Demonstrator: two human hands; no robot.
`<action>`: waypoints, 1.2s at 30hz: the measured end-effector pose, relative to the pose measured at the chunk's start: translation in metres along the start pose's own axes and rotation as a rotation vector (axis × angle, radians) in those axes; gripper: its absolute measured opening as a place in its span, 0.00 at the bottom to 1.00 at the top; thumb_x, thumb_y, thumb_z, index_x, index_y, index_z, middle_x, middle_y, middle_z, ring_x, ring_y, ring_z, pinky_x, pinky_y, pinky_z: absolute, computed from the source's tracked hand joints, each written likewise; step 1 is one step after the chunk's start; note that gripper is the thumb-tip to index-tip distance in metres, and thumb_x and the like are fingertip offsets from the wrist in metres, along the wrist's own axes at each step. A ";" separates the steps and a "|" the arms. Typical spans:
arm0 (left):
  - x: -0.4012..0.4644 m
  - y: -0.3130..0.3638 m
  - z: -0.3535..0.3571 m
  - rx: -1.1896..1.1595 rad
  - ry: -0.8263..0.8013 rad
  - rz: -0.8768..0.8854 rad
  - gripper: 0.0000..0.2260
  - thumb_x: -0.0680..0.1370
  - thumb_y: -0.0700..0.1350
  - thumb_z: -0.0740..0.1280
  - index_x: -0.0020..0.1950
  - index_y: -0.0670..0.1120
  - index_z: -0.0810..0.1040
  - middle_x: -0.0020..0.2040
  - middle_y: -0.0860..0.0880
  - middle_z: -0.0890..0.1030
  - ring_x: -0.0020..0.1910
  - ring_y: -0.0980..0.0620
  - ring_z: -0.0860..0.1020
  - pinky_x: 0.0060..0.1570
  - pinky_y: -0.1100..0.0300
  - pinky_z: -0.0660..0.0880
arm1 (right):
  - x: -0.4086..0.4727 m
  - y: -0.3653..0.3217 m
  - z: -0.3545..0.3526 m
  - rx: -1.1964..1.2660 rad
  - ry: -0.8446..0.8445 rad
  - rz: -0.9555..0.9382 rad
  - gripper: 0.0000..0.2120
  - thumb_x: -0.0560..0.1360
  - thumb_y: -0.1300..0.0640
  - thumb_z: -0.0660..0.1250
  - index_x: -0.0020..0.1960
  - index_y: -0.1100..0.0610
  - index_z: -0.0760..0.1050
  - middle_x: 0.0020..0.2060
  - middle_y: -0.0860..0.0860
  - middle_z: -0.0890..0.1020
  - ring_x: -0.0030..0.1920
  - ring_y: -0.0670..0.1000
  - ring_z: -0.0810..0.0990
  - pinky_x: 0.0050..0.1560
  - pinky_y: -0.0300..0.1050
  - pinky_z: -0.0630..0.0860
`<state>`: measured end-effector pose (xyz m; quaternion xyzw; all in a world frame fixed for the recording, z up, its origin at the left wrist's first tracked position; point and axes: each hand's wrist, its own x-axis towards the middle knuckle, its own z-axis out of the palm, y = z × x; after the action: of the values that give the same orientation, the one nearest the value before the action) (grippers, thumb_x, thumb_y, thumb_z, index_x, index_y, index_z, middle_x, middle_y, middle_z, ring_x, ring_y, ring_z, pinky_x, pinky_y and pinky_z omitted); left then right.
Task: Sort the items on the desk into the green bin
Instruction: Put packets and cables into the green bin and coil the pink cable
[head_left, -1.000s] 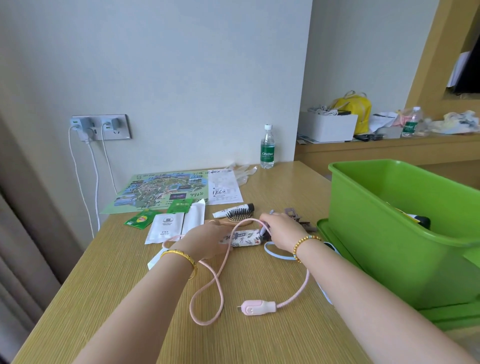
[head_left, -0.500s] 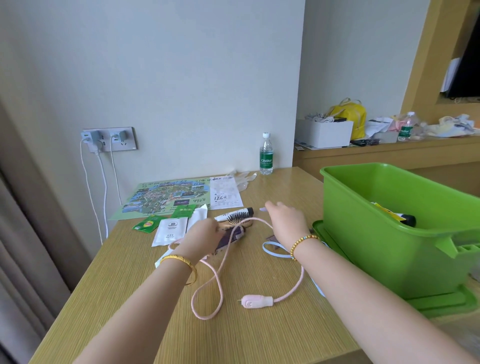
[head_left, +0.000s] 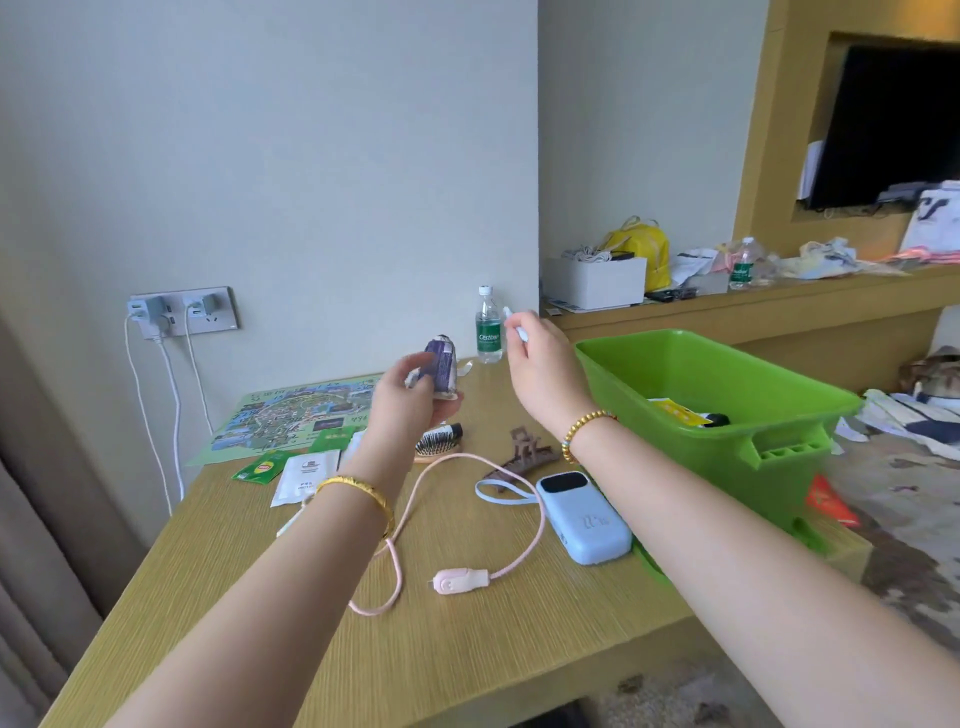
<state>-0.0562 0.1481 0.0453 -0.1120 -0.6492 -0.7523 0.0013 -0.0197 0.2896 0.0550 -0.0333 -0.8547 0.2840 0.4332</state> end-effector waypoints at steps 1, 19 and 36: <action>-0.007 0.006 0.015 -0.005 -0.034 -0.006 0.13 0.79 0.34 0.53 0.54 0.45 0.74 0.49 0.37 0.78 0.27 0.53 0.81 0.28 0.66 0.79 | 0.004 0.000 -0.013 -0.010 0.023 0.014 0.12 0.80 0.58 0.54 0.56 0.60 0.73 0.53 0.58 0.78 0.55 0.59 0.74 0.52 0.50 0.71; -0.065 0.011 0.181 0.951 -0.673 0.219 0.17 0.81 0.50 0.52 0.66 0.50 0.71 0.65 0.45 0.73 0.68 0.42 0.66 0.68 0.49 0.63 | -0.001 0.086 -0.179 -0.328 -0.420 0.487 0.16 0.78 0.62 0.53 0.59 0.64 0.75 0.55 0.61 0.79 0.45 0.55 0.76 0.41 0.43 0.70; -0.007 -0.033 0.042 0.933 -0.214 0.346 0.14 0.78 0.40 0.58 0.62 0.42 0.74 0.62 0.43 0.77 0.62 0.44 0.73 0.60 0.57 0.67 | -0.008 0.004 -0.043 -0.259 -0.226 -0.152 0.15 0.77 0.64 0.53 0.57 0.57 0.75 0.57 0.54 0.78 0.59 0.55 0.71 0.58 0.50 0.70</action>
<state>-0.0472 0.1937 0.0171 -0.2820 -0.8845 -0.3553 0.1094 0.0174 0.3103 0.0674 0.0080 -0.9274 0.1397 0.3470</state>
